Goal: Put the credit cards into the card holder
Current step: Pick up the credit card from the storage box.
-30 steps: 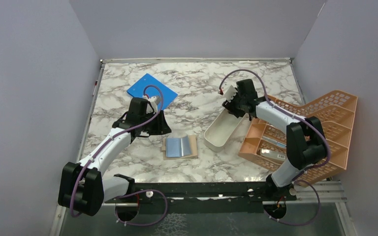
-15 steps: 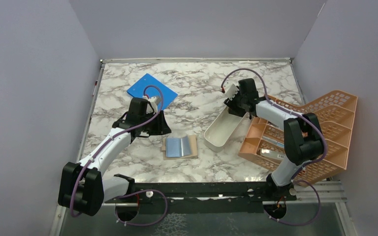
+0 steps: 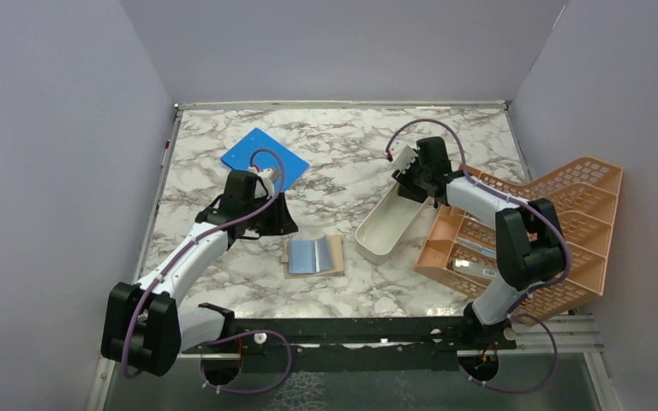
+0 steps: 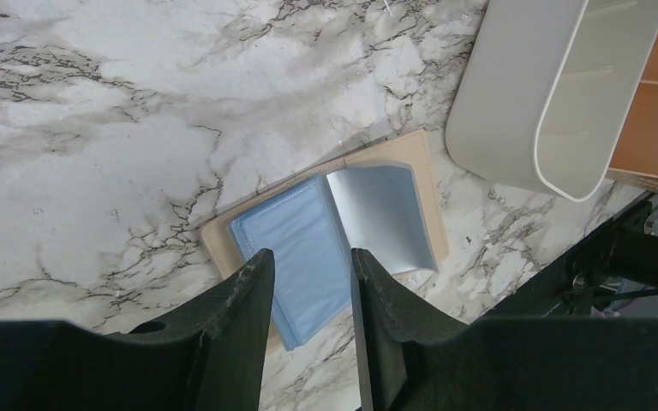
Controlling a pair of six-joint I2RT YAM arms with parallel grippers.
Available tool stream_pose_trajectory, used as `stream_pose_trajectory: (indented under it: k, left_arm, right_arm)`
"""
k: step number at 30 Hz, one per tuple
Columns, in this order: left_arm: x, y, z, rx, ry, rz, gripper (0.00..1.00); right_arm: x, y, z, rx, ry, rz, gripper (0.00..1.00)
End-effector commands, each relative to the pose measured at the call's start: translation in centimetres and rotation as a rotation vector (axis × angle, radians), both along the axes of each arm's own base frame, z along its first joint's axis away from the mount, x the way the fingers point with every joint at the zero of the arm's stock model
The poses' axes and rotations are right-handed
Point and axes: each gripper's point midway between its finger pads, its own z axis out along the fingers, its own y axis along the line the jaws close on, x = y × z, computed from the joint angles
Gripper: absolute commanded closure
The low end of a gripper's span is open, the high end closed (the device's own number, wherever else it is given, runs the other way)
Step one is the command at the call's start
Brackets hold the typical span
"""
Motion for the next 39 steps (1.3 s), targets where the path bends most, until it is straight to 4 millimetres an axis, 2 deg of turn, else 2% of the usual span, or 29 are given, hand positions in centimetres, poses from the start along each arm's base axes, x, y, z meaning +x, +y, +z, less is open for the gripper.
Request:
stream_pose_trajectory:
  k: [1, 4, 9, 16, 20, 28, 34, 39]
  left_arm:
    - [0.1, 0.2, 0.2, 0.008, -0.018, -0.006, 0.59]
    - [0.0, 0.2, 0.3, 0.006, -0.022, -0.007, 0.59]
    - [0.1, 0.2, 0.3, 0.006, -0.022, -0.006, 0.59]
    - [0.1, 0.2, 0.3, 0.008, -0.023, -0.008, 0.59]
    - [0.1, 0.1, 0.2, 0.008, -0.021, -0.011, 0.59]
    - [0.0, 0.1, 0.3, 0.005, -0.025, -0.016, 0.59]
    - [0.0, 0.2, 0.5, 0.005, -0.033, -0.014, 0.59]
    - [0.0, 0.2, 0.4, 0.007, -0.031, -0.013, 0.59]
  right_arm:
    - [-0.2, 0.8, 2.2, 0.060, -0.018, 0.031, 0.45]
    - [-0.7, 0.9, 1.6, 0.063, 0.006, 0.033, 0.41]
    - [-1.0, -0.2, -0.6, -0.002, 0.071, 0.012, 0.40]
    - [-0.4, -1.1, -1.2, -0.051, 0.039, -0.014, 0.41]
    - [0.4, -1.7, -0.4, -0.073, -0.006, -0.045, 0.48]
    - [1.8, -1.3, 3.2, -0.021, -0.123, -0.064, 0.57]
    - [1.9, -1.1, 2.7, -0.018, -0.105, -0.064, 0.66]
    - [1.7, -1.2, 2.9, -0.010, -0.107, -0.074, 0.87]
